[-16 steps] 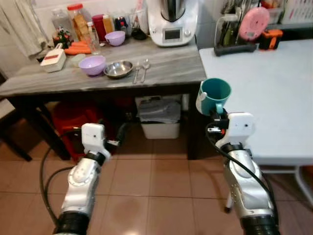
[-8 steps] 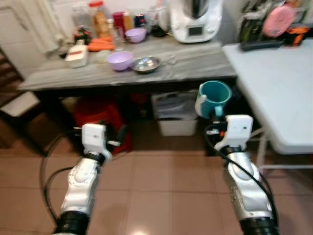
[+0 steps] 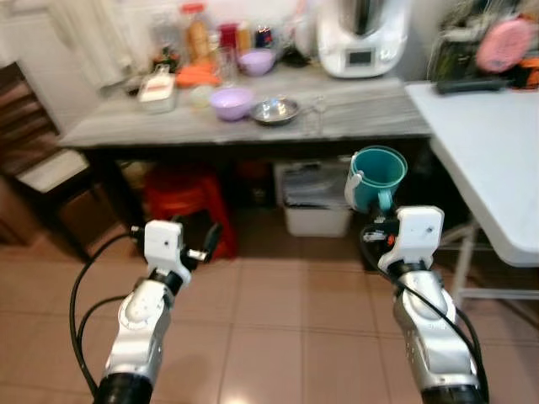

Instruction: Setting the table

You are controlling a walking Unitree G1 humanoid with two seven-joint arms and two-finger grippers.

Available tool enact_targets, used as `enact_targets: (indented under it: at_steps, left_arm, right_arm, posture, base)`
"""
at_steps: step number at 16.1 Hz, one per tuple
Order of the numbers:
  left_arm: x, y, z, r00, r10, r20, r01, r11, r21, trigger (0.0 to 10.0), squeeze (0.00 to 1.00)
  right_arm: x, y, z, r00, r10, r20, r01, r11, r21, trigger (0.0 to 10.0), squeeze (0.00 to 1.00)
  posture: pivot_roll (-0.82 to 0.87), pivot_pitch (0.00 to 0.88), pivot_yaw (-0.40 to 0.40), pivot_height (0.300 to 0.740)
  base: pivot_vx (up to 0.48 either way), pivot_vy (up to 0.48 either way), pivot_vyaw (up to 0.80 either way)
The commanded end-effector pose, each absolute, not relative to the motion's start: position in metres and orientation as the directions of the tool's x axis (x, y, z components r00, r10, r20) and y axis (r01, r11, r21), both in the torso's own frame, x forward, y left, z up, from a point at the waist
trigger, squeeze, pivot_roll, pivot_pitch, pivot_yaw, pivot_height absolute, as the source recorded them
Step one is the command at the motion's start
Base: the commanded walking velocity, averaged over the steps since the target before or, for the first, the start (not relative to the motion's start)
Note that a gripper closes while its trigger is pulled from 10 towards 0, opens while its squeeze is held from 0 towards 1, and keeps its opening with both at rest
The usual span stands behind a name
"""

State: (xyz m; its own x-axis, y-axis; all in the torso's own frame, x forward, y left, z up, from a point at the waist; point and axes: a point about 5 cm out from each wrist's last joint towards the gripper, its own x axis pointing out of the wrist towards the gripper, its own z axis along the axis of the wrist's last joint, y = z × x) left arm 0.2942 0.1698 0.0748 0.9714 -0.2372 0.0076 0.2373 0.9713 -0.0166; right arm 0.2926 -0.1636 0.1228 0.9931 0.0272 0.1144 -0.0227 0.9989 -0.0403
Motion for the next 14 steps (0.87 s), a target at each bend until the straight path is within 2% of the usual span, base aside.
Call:
enact_targets:
  at_steps: [1, 7, 10, 14]
  left_arm:
    - [0.298, 0.167, 0.082, 0.968, -0.249, 0.029, 0.25, 0.968, -0.013, 10.0, 0.0]
    - [0.3, 0.163, 0.085, 0.963, -0.266, 0.036, 0.267, 0.963, -0.026, 10.0, 0.0]
    - [0.298, 0.167, 0.088, 0.973, -0.226, 0.048, 0.226, 0.974, -0.002, 10.0, 0.0]
    - [0.286, 0.185, 0.083, 0.993, -0.112, 0.023, 0.112, 0.994, 0.005, 10.0, 0.0]
  right_arm:
    - [0.293, -0.161, 0.131, 0.988, 0.041, 0.149, -0.035, 0.998, -0.043, 10.0, 0.0]
    - [0.293, -0.16, 0.133, 0.987, 0.04, 0.154, -0.034, 0.998, -0.043, 10.0, 0.0]
    - [0.29, -0.163, 0.134, 0.987, 0.037, 0.159, -0.029, 0.998, -0.049, 10.0, 0.0]
    - [0.28, -0.166, 0.132, 0.987, 0.033, 0.159, -0.024, 0.998, -0.058, 10.0, 0.0]
  posture:
    - [-0.03, 0.0, 0.119, 0.74]
    - [-0.04, 0.0, 0.12, 0.74]
    - [-0.04, 0.0, 0.12, 0.74]
    - [-0.04, 0.0, 0.121, 0.74]
  base:
    - [0.341, 0.0, 0.0]
    - [0.344, 0.0, 0.0]
    - [0.352, 0.0, 0.0]
    - [0.344, 0.0, 0.0]
